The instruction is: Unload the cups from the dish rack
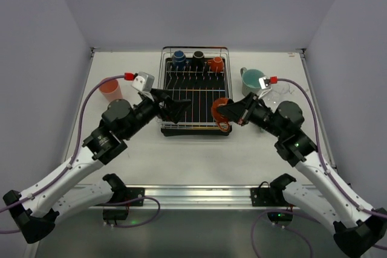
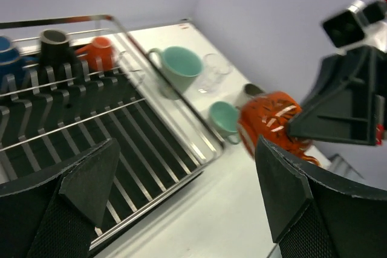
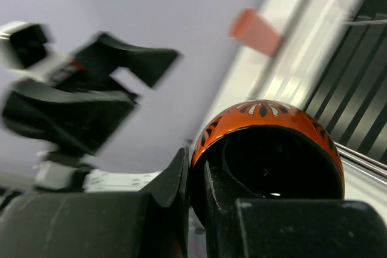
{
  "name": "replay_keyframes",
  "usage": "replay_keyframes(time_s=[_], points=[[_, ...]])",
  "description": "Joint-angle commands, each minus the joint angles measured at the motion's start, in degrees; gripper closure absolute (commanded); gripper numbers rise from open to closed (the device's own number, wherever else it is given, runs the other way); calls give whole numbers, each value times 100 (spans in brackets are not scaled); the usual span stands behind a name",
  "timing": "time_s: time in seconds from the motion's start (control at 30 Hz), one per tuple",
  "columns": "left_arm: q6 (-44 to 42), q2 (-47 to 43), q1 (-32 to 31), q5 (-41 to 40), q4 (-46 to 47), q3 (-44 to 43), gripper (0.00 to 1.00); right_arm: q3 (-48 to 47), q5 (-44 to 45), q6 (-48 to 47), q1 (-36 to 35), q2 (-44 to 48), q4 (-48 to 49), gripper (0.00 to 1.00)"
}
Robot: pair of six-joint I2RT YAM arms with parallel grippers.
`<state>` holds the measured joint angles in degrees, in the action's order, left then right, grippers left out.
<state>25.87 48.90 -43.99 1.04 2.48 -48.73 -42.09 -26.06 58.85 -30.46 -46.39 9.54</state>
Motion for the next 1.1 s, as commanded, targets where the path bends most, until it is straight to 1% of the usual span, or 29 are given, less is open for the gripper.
replay_keyframes(time_s=[0.0,0.03,0.07,0.1,0.17,0.33,0.43,0.47,0.53,0.57,0.67,0.77,0.8,0.93,1.07], points=[[-767,-127,22,-1157,-1774,-488,0,-231,1432,-1586,-4,551,-2717,100],[-811,-136,22,-1446,-1951,-497,0,-160,1681,-1692,-4,604,-3069,100],[-881,-136,22,-1544,-2084,-497,0,-81,1901,-1867,5,640,-3594,100],[-943,-136,22,-1658,-2268,-480,0,41,2295,-1912,-4,649,-3843,100],[-1075,-136,22,-1773,-2383,-445,0,156,2570,-1913,-4,640,-4274,100],[-1172,-171,22,-2125,-2393,-330,0,403,3282,-1570,-4,553,-4495,100],[-1180,-241,22,-2248,-2331,-216,0,561,3817,-1447,-4,430,-4435,100],[-1172,-250,22,-2274,-2322,-164,0,622,3880,-1420,-4,264,-4391,100],[-1181,-285,22,-2327,-2305,-93,0,614,3820,-1368,5,-70,-4268,100],[-1181,-276,22,-2327,-2296,-75,0,579,3802,-1341,-4,-489,-4207,100],[-1145,-232,22,-2301,-2270,-23,0,579,3977,-1236,-4,-1071,-3847,100],[-1136,-188,22,-2292,-2252,30,0,587,4048,-1148,-4,-1380,-3504,100],[-1128,-154,22,-2292,-2243,22,0,544,4074,-1148,5,-1608,-3459,100],[-1128,-92,22,-2266,-2226,22,0,543,4030,-1087,-4,-1970,-3170,100],[-1102,13,22,-2248,-2208,-14,0,771,3995,-981,-4,-1962,-3037,100]])
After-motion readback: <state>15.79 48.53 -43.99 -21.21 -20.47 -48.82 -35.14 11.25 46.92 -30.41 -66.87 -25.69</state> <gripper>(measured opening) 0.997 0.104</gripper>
